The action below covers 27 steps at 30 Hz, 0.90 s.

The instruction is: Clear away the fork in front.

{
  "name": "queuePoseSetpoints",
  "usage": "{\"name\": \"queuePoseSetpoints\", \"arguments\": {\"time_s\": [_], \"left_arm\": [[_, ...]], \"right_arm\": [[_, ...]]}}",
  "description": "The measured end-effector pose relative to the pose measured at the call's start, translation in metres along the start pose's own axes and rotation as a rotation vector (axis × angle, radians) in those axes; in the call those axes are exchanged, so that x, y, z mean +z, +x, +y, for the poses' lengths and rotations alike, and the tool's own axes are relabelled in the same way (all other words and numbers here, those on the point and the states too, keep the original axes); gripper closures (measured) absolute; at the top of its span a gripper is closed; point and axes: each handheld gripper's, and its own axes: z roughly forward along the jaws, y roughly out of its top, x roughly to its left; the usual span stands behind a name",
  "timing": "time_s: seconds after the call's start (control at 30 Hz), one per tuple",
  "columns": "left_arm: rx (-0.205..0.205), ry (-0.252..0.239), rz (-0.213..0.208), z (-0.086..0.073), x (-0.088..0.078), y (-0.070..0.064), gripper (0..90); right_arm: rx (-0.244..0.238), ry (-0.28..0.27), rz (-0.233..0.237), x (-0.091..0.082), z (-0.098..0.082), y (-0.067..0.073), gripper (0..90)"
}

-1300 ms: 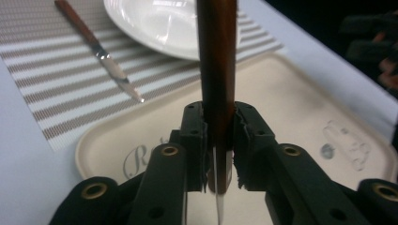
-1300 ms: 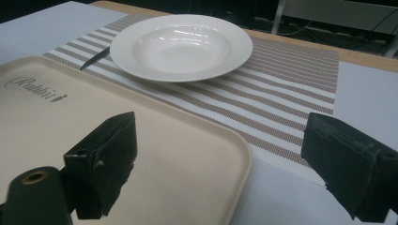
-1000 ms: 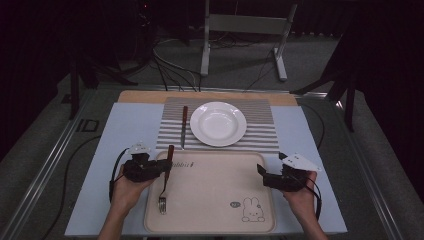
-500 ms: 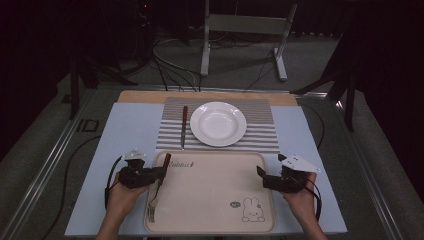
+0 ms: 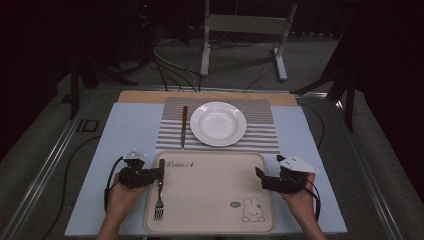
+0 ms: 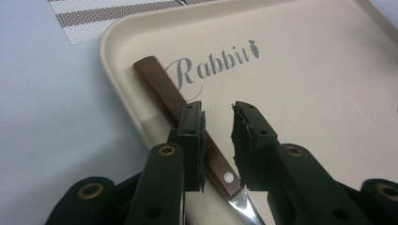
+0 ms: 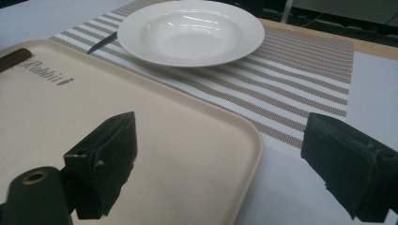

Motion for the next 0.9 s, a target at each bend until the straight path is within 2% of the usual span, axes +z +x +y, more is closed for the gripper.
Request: {"name": "queuePoseSetpoints", "arguments": {"time_s": [0.2,0.23,0.27,0.33,0.47,0.53,0.63,0.73,0.77,0.8,0.83,0.9], "left_arm": [[0.000,-0.048,0.016,0.001,-0.003,-0.001,57.7],[0.004,-0.077,0.027,0.002,-0.006,-0.002,57.7],[0.006,-0.100,0.045,0.002,-0.008,-0.003,51.0],[0.013,-0.138,0.065,0.003,-0.013,-0.004,48.7],[0.022,-0.200,0.079,0.004,-0.020,-0.005,46.2],[0.041,-0.246,0.090,0.006,-0.026,-0.007,42.3],[0.046,-0.273,0.092,0.007,-0.030,-0.009,35.6],[0.061,-0.340,0.137,0.011,-0.039,-0.014,25.3],[0.061,-0.340,0.137,0.011,-0.039,-0.014,22.0],[0.065,-0.377,0.169,0.013,-0.045,-0.015,19.0],[0.069,-0.395,0.185,0.013,-0.048,-0.016,16.2],[0.069,-0.428,0.214,0.014,-0.054,-0.015,14.8]], "right_arm": [[0.002,0.000,-0.002,0.000,0.000,-0.001,11.4],[0.004,-0.002,-0.002,-0.001,0.000,-0.001,11.4],[0.005,-0.007,-0.004,-0.002,0.000,-0.002,11.4],[0.010,-0.010,-0.005,-0.003,0.001,-0.002,11.3],[0.015,-0.015,-0.007,-0.004,0.000,-0.003,11.3],[0.020,-0.021,-0.007,-0.005,0.000,-0.004,11.3],[0.021,-0.028,-0.006,-0.007,0.001,-0.004,11.3],[0.023,-0.033,-0.005,-0.008,0.000,-0.004,11.3],[0.023,-0.033,-0.005,-0.008,0.000,-0.004,11.3],[0.025,-0.035,-0.005,-0.010,-0.001,-0.004,11.3],[0.026,-0.037,-0.006,-0.011,-0.001,-0.005,11.3],[0.031,-0.043,-0.008,-0.013,-0.003,-0.006,11.3]]}}
